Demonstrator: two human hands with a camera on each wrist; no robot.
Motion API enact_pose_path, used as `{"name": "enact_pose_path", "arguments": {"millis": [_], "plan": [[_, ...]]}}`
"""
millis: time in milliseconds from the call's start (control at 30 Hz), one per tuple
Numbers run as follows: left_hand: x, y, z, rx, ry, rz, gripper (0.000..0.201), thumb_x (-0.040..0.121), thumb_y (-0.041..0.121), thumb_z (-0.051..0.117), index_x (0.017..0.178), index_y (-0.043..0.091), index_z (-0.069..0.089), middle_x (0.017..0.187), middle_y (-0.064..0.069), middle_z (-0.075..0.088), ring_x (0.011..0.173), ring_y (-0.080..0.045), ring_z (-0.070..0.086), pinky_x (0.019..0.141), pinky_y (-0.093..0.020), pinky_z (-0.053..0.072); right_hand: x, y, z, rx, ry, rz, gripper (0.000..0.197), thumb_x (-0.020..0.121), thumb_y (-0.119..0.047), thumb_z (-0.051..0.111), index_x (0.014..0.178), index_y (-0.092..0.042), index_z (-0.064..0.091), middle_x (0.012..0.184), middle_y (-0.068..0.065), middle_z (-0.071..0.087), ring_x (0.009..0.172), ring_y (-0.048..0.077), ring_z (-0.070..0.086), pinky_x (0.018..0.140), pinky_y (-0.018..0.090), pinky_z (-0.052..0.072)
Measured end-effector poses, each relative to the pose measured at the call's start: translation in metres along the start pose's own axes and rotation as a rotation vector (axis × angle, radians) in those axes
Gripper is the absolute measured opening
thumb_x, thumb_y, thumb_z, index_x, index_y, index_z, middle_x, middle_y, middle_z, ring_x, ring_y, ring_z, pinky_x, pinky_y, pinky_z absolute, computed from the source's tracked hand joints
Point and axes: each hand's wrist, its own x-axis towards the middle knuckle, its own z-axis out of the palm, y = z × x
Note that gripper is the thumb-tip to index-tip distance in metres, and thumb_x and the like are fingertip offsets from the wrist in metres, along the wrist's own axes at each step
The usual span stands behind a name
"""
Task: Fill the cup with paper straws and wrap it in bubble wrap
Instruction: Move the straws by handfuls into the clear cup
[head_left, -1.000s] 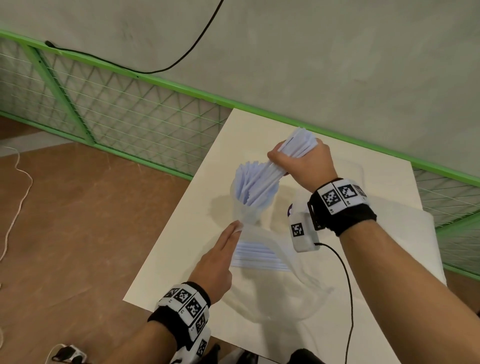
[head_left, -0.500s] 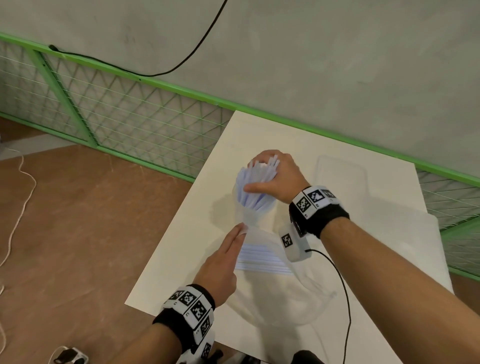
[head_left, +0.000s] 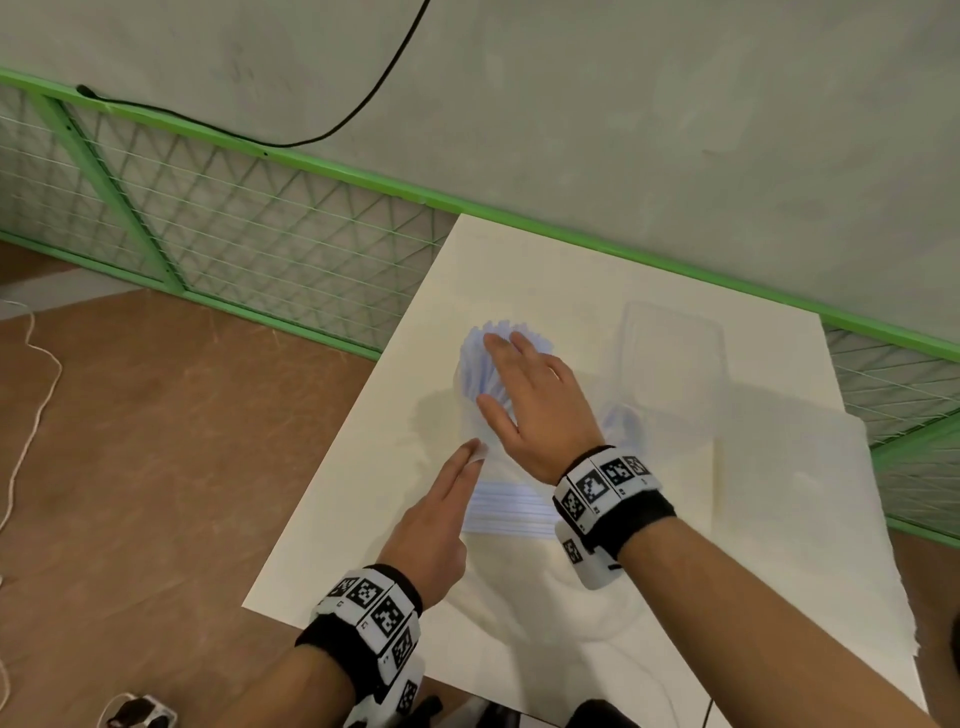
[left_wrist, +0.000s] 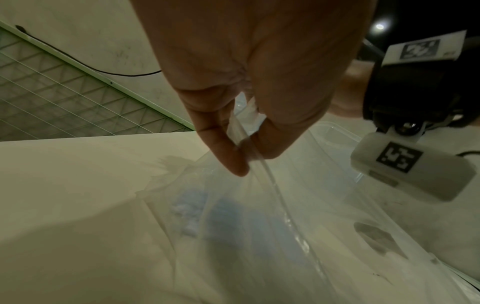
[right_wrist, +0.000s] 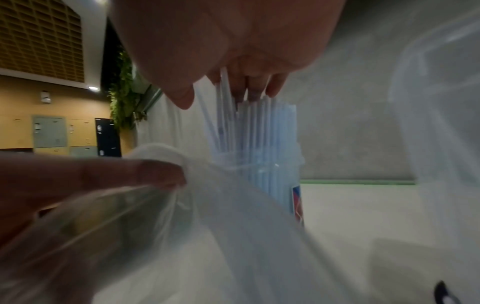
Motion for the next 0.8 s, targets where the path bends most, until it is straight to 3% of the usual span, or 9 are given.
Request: {"name": "enact_pose_path", "arguments": {"millis": [200,300,400,567,667,800], "plan": [[-0.003,-0.001,-0.002,-0.003,-0.003,-0.025,0.103,0.076,-0.018,0.041,0.154,0.039,0.006,0.153,0.039,-0.014,0.105,-0.016,0.061,0.081,-0.032,0.053,-0.003,0.013,0.014,-0.106,-0.038,0.082,0.069,0.097,-0.054,0.032,0.155,-0.022,0.015,0.163,-0.009,0.011,0.151,0.013,0.001,0.119,0.045,0.011],[-0.002,-0.002,-0.002,0.003,-0.004,-0.018,0.103,0.075,-0.017,0.041,0.154,0.039,0.006,0.153,0.039,-0.014,0.104,-0.017,0.061,0.081,-0.033,0.053,0.0,0.007,0.008,-0.036,0.055,0.057,0.074,0.094,-0.054,0.032,0.156,-0.021,0.008,0.164,-0.007,0.002,0.151,0.013,0.001,0.117,0.037,0.006],[-0.002,-0.001,-0.002,-0.003,-0.008,-0.03,0.104,0.075,-0.018,0.04,0.154,0.039,0.006,0.154,0.037,-0.013,0.104,-0.018,0.061,0.082,-0.033,0.053,0.005,0.0,0.011,-0.067,0.109,0.01,0.066,0.098,-0.043,0.034,0.156,-0.019,0.012,0.164,-0.004,0.006,0.151,0.015,0.008,0.116,0.036,0.011],[0.001,-0.004,-0.002,0.022,-0.013,-0.016,0.103,0.075,-0.017,0.041,0.155,0.036,0.004,0.153,0.038,-0.015,0.098,-0.024,0.063,0.08,-0.04,0.054,0.009,-0.005,0.021,-0.245,-0.072,-0.031,0.06,0.099,-0.045,0.024,0.152,-0.019,0.031,0.159,-0.005,0.028,0.149,0.018,0.019,0.113,0.048,0.023],[0.001,-0.004,-0.002,0.022,-0.017,-0.019,0.103,0.075,-0.016,0.041,0.155,0.039,0.004,0.153,0.039,-0.015,0.101,-0.022,0.062,0.08,-0.038,0.054,0.016,-0.006,0.014,-0.174,0.029,-0.011,0.061,0.099,-0.05,0.023,0.152,-0.021,0.029,0.16,-0.007,0.025,0.149,0.016,0.017,0.114,0.045,0.018],[0.003,-0.003,-0.003,0.028,-0.026,-0.003,0.104,0.075,-0.017,0.042,0.155,0.038,0.005,0.155,0.036,-0.012,0.099,-0.022,0.063,0.077,-0.037,0.055,0.032,-0.003,-0.003,-0.074,0.187,0.082,0.066,0.098,-0.052,0.03,0.155,-0.024,0.016,0.164,-0.01,0.008,0.151,0.015,0.006,0.115,0.041,0.014]]}}
